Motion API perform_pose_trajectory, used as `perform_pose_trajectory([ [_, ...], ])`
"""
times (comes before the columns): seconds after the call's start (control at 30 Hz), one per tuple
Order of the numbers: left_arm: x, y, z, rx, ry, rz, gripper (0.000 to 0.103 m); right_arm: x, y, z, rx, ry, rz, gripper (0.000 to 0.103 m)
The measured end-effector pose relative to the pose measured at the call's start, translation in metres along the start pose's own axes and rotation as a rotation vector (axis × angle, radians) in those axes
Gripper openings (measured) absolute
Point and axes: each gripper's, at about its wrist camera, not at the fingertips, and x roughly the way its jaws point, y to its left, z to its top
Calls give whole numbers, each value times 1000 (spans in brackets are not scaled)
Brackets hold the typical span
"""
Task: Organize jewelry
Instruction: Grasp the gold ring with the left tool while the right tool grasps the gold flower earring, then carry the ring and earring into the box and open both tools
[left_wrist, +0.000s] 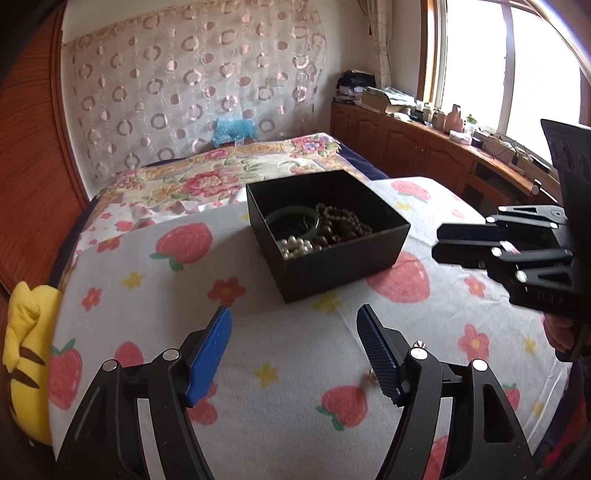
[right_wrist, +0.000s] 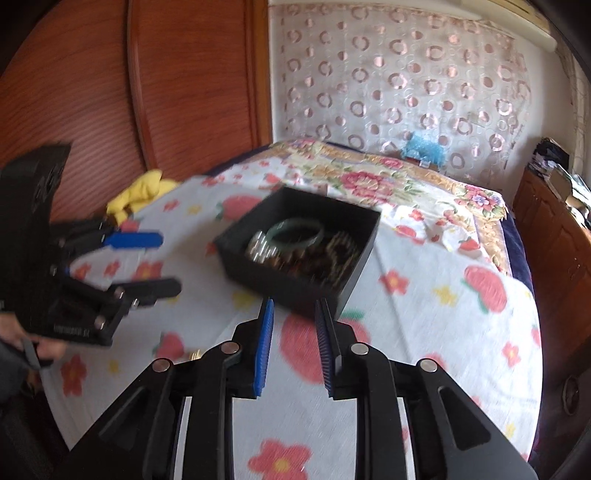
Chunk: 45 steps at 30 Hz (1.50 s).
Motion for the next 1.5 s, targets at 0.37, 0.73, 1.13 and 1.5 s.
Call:
perform_pose_trajectory([
  [0.37, 9, -11, -30, 39, 86, -50, 71, 28, 33, -32, -85, 130, 87, 25],
  [0.73, 12, -38, -34, 108, 109, -129, 67, 28, 30, -34, -102, 135, 46, 16],
  [1.13, 20, -46, -27, 123, 125, -117, 8, -1, -2, 0, -32, 17, 1, 17],
  [1.5, 0, -18, 33, 17, -25, -71, 8, 26, -39, 55, 63, -38, -21, 17],
])
